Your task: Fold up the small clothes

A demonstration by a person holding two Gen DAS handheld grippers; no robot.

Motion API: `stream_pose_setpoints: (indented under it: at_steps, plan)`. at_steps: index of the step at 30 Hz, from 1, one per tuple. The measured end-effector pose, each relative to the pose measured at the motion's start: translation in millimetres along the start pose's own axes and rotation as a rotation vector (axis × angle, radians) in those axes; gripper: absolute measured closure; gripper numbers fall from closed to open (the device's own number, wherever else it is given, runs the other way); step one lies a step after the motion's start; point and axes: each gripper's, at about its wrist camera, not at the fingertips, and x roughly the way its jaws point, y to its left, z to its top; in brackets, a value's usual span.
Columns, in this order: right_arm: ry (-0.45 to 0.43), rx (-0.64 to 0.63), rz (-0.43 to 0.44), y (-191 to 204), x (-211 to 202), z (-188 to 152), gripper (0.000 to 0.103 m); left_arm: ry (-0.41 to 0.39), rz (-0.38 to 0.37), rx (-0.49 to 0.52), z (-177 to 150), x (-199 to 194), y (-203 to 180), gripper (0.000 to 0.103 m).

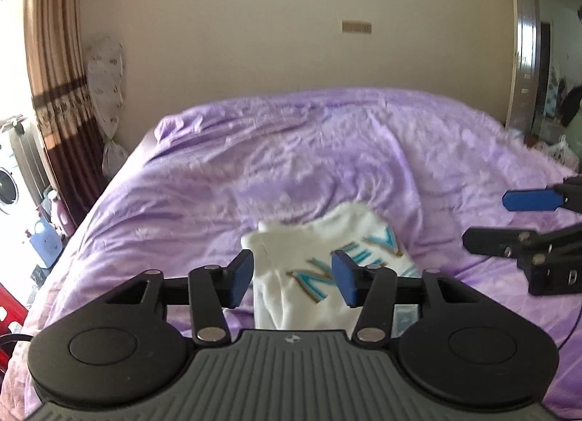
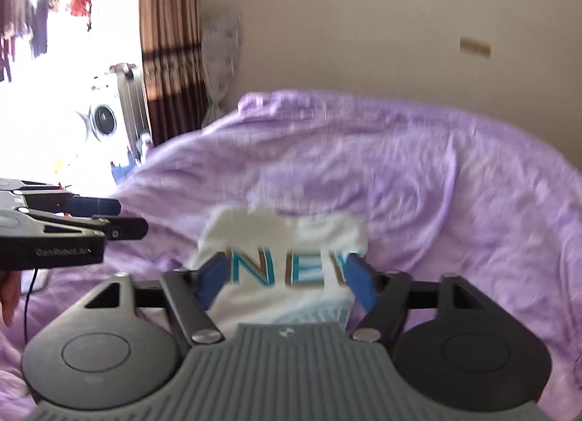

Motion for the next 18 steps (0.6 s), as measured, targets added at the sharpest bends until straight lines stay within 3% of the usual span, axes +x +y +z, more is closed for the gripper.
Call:
stream_pose_setpoints:
  at_steps: [4,5,7,9,13,18]
  plan:
    - [-0.033,0.001,0.026,10,-29,7,0.022,-0.015,-0.04,-0.059,3,-19,-1,0.028]
    - [-0.034,0.002,0.032,14,-36,4,0.022,-0.04,-0.014,-0.066,1,-24,-3,0.025]
    - [-0.033,0.006,0.02,21,-43,-1,0.022,-0.07,0.06,-0.048,-3,-32,-6,0.009]
    - [-0.03,0.008,0.001,26,-50,-9,0.021,-0.071,0.099,-0.022,-9,-36,-10,0.009]
    - [0.002,0.047,-0.006,33,-55,-26,0.021,-0.014,0.072,-0.046,-25,-33,-12,0.009]
    - [0.048,0.084,-0.032,36,-54,-50,0.021,0.042,0.088,-0.043,-48,-27,-20,0.009]
